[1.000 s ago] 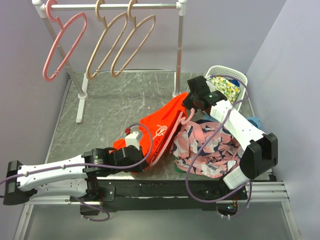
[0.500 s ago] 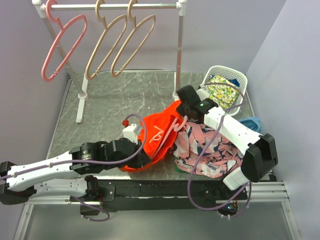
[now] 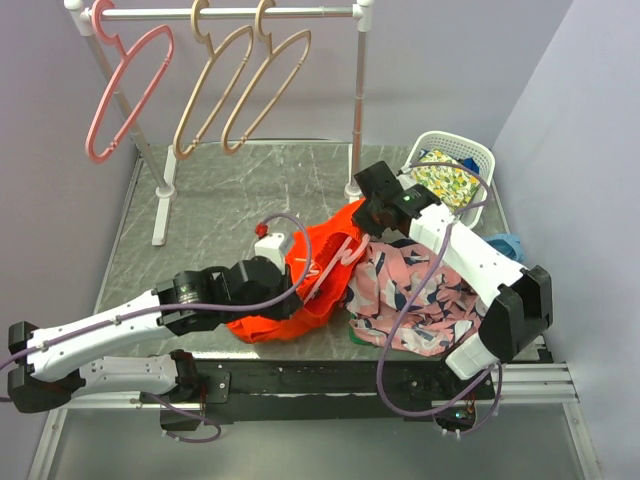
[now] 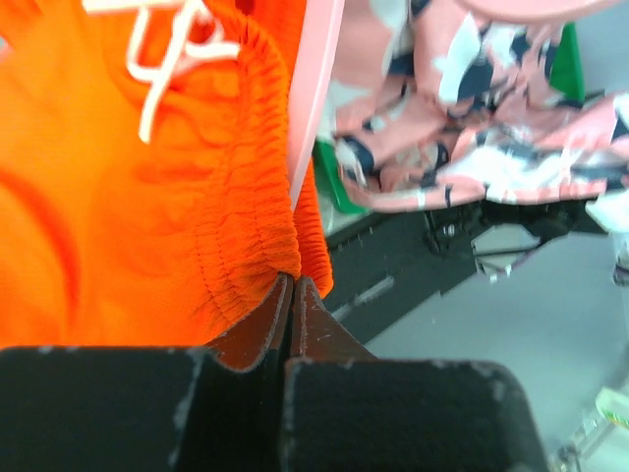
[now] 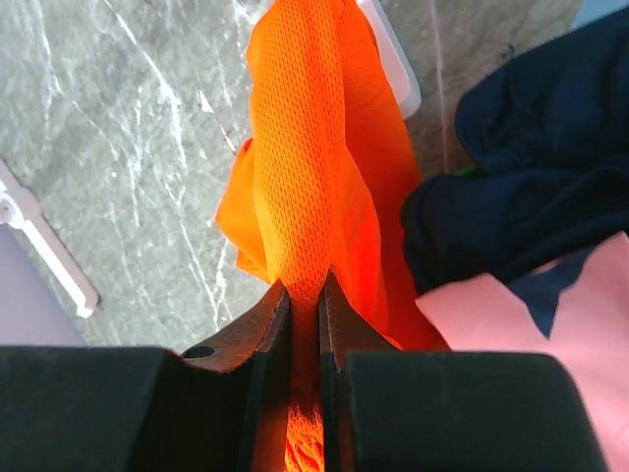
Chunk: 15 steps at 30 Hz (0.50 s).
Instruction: Place the shorts on the hanger
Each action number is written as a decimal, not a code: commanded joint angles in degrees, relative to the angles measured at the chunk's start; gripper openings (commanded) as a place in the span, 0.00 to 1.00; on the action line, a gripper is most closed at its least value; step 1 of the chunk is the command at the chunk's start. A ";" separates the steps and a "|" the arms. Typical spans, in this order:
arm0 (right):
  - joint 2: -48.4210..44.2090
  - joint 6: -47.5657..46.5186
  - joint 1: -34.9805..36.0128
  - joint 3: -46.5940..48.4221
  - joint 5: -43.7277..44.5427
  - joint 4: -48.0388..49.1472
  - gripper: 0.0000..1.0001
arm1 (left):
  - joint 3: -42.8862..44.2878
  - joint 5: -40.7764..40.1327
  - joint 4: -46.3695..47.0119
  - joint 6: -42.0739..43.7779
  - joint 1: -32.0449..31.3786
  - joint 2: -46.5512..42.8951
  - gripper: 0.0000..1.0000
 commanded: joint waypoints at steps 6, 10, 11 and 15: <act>-0.67 -3.12 -0.64 18.69 -3.16 -8.02 0.00 | 17.64 -4.61 -3.24 11.39 5.81 2.00 0.01; -0.40 -5.58 -0.03 33.61 -5.71 -13.56 0.00 | 28.19 -8.99 -7.54 15.00 6.87 3.32 0.02; -0.49 -5.85 0.23 35.40 -6.06 -13.92 0.00 | 31.96 -10.14 -8.43 16.14 7.31 3.93 0.02; -0.32 -6.64 0.32 35.34 -6.50 -13.49 0.00 | 34.37 -9.63 -9.32 18.96 11.08 3.85 0.05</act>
